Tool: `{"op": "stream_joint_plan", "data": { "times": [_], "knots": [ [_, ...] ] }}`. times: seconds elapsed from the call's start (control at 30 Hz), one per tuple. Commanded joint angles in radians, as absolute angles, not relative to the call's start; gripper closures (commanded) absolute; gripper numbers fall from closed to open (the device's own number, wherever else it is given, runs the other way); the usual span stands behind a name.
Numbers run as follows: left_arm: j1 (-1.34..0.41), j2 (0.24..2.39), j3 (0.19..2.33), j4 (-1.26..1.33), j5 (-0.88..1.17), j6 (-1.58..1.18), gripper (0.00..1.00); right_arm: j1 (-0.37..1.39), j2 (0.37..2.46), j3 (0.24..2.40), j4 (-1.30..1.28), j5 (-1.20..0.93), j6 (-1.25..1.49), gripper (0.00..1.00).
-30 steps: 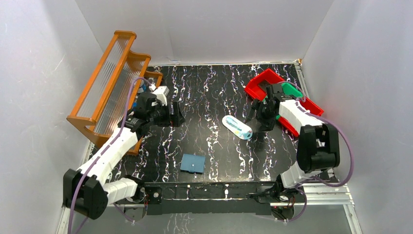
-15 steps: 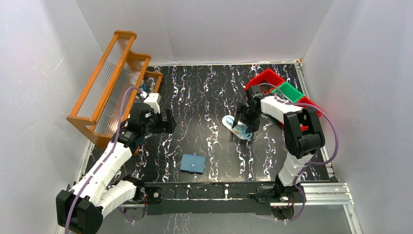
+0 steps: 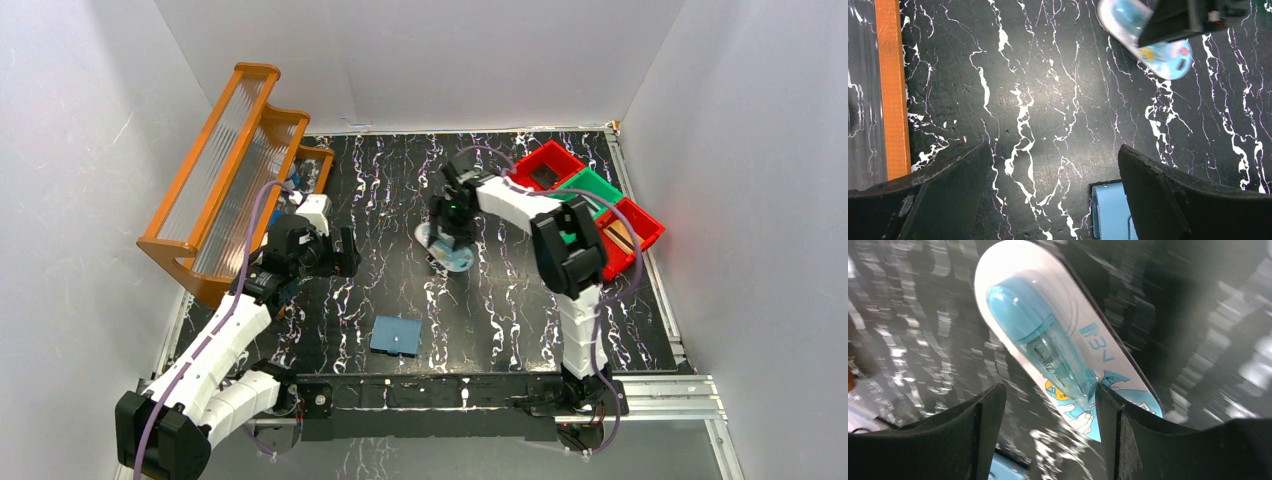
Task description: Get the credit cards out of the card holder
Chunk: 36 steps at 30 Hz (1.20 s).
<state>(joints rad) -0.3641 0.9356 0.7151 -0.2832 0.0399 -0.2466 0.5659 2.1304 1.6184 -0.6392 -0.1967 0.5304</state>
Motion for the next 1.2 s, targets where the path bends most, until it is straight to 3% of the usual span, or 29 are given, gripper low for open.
{"op": "stream_joint_plan", "data": {
  "times": [0.0,0.1,0.17,0.37,0.5,0.7,1.0,1.17],
  "knots": [
    [-0.368,0.914,0.717,-0.268,0.015,-0.243,0.02,0.684,2.371,1.899,-0.658,-0.289,0.548,0.25],
    [-0.368,0.907,0.719,-0.283,-0.004,-0.239,0.02,0.736,2.468,2.124,-0.726,-0.363,0.515,0.25],
    [-0.369,0.899,0.717,-0.285,-0.019,-0.239,0.02,0.747,2.465,2.161,-0.685,-0.48,0.505,0.24],
    [-0.368,0.889,0.708,-0.289,-0.022,-0.237,0.02,0.65,2.157,1.838,-0.412,-0.572,0.551,0.2],
    [-0.368,0.919,0.709,-0.26,0.044,-0.254,0.02,0.519,1.913,1.63,-0.385,-0.441,0.534,0.18],
    [-0.369,1.01,0.729,-0.253,0.158,-0.247,0.02,0.313,1.677,1.456,-0.545,0.04,0.521,0.05],
    [-0.368,1.011,0.725,-0.262,0.146,-0.244,0.02,0.203,1.694,1.53,-0.733,0.491,0.543,0.02],
    [-0.368,1.008,0.725,-0.267,0.133,-0.244,0.02,0.151,1.77,1.551,-0.744,0.453,0.578,0.02]
  ]
}}
